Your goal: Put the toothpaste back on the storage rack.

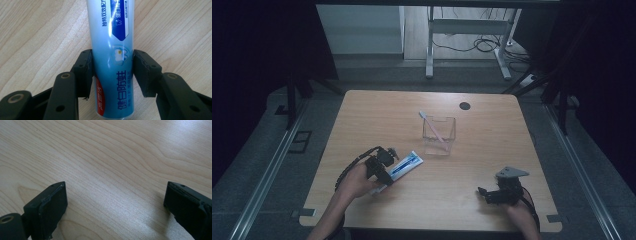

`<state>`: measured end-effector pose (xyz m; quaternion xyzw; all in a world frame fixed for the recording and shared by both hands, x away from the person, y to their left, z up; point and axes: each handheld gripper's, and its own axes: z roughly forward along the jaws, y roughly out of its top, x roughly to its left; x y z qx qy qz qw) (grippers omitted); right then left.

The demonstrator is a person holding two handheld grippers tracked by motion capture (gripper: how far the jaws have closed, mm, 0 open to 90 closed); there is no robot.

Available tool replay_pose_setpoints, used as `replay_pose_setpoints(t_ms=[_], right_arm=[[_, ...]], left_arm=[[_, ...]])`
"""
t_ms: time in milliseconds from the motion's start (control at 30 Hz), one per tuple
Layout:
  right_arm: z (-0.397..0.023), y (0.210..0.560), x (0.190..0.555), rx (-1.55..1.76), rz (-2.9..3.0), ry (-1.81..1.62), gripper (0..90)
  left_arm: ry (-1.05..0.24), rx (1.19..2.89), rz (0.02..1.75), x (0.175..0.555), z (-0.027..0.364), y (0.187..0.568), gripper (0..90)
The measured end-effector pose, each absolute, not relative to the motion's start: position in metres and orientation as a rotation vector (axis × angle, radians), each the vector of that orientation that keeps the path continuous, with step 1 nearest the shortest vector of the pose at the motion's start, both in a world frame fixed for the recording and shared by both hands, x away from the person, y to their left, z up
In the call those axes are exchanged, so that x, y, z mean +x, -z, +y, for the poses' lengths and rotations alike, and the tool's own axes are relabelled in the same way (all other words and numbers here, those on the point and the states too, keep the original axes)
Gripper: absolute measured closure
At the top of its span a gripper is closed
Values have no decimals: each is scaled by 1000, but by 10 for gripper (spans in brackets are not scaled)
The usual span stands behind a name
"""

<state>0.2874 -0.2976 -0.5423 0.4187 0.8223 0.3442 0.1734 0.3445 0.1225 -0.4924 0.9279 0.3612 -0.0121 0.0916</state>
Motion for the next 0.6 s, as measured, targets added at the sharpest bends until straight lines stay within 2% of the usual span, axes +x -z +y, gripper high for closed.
replay_pose_setpoints(t_ms=[400, 600], right_arm=[[-298, 542, 287, 1187, 2332, -977, 48], [-298, 542, 287, 1188, 2332, -976, 48]], left_arm=[[25, 2816, 1085, 348, 112, 501, 505], [26, 2826, 1097, 349, 111, 501, 549]])
